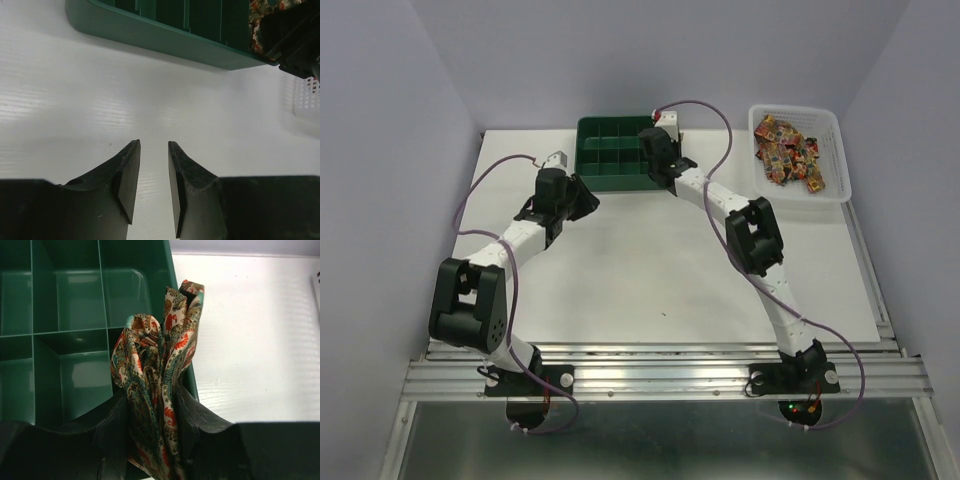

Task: Roll the ties
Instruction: Place the rolled tie into the container

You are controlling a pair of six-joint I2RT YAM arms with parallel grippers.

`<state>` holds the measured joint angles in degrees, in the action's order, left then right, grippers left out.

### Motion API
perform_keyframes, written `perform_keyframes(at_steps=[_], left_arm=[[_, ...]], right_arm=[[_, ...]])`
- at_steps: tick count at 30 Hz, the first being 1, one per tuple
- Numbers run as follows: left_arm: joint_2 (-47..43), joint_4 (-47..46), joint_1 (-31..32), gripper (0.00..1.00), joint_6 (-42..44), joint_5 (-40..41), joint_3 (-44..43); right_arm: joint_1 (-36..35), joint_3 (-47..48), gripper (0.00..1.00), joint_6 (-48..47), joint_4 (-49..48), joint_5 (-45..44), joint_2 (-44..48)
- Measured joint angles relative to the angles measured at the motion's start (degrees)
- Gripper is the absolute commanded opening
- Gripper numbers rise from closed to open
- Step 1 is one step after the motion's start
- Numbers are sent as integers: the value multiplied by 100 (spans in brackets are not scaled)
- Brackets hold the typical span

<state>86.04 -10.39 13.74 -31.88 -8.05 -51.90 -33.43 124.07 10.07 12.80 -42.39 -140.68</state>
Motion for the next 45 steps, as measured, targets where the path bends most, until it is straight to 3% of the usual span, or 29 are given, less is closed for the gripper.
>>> perform_keyframes(at_steps=[9,29,38,45], left_arm=[[284,13,-160,40,70,-101,-225],[289,48,-260,40,103,-190,-225],[289,46,-260,40,101,-245,-225],[289,46,-260,40,103,-271,-225]], right_arm=[[13,308,1,11,181,79,-380],[52,306,51,385,278,160,-378],[81,306,57,385,308,238,-326],[85,306,72,428,293,404,-225]])
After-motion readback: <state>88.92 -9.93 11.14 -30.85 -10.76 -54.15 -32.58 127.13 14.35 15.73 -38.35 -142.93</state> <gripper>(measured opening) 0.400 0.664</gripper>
